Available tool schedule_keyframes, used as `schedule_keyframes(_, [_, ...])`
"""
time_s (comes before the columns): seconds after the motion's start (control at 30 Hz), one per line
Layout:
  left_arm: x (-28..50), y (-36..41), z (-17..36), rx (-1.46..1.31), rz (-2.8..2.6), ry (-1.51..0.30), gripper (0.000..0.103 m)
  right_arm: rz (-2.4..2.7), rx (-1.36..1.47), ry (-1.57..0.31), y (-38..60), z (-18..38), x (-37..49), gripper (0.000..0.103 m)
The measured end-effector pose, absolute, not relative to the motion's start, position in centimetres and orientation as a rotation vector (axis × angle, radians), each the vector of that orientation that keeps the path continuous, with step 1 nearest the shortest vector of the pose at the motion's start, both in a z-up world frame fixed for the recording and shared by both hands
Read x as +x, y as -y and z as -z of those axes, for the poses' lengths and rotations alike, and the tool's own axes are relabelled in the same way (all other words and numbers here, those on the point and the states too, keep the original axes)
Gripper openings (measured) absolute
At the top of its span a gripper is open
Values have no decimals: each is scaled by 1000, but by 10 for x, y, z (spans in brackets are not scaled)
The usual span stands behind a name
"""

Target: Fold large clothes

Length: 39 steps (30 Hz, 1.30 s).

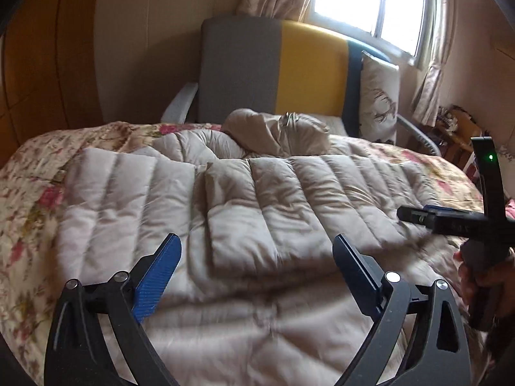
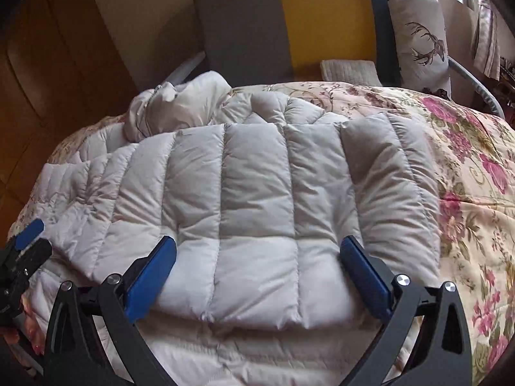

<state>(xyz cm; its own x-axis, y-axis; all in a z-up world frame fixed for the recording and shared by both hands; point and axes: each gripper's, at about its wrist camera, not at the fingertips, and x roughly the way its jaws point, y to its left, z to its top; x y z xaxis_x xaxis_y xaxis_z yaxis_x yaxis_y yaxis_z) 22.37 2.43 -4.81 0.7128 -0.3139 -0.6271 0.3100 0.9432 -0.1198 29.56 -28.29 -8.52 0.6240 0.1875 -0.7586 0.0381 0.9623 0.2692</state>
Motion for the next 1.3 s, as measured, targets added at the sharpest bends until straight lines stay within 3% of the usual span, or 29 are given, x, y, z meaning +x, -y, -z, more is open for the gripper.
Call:
schedule_keyframes(0.37, [116, -117, 46, -217, 266, -658, 94, -93, 389, -775, 355, 59, 149, 98])
schedule_keyframes(0.53, [80, -150, 56, -221, 223, -661, 94, -77, 520, -809, 396, 77, 97, 81])
schedule_keyframes(0.63, [63, -165, 71, -218, 223, -695, 94, -86, 616, -824, 414, 95, 71, 76])
schedule_keyframes(0.83, [38, -191, 107, -400, 302, -775, 86, -214, 796, -770, 419, 124, 31, 76])
schedule_keyframes(0.97, [33, -195, 130, -495, 359, -868, 86, -268, 835, -752, 411, 130, 18, 78])
schedule_keyframes(1.03, [30, -191, 138, -499, 393, -919, 86, -319, 864, -778, 405, 138, 12, 84])
schedule_keyframes(1.3, [13, -187, 153, -576, 530, -974, 86, -453, 814, -842, 369, 148, -5, 84])
